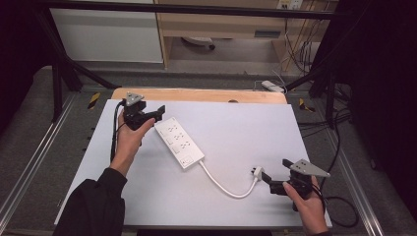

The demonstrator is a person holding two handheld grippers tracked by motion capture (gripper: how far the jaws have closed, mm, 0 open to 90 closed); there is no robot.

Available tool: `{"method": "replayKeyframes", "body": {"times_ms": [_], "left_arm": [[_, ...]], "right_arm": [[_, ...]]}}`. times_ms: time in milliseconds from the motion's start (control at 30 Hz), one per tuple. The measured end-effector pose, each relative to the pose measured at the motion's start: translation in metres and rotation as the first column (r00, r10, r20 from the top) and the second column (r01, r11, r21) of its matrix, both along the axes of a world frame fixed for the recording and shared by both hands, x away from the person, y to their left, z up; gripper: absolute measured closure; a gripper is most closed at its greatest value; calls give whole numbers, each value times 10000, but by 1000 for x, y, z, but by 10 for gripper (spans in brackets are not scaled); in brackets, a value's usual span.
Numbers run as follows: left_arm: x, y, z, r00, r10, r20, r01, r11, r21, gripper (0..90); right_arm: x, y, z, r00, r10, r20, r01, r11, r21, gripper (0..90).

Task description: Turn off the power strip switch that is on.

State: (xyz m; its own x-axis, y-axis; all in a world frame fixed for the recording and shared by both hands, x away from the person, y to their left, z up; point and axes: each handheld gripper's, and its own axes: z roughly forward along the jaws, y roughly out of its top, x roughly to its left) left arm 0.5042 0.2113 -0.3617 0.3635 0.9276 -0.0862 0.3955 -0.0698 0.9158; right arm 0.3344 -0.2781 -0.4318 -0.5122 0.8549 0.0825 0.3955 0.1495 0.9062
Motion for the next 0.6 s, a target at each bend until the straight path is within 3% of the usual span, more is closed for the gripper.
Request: {"method": "replayKeyframes", "body": {"times_ms": [267,600], "left_arm": [[2,-1,-2,10000,58,-40,-58,10000,0,408],[2,1,-8,9990,-103,-437,102,9999,-27,673]], "right_arm": [[0,0,0,10000,21,1,-21,10000,23,25],[-1,0,1,10000,2,-9,-2,10000,52,25]]}}
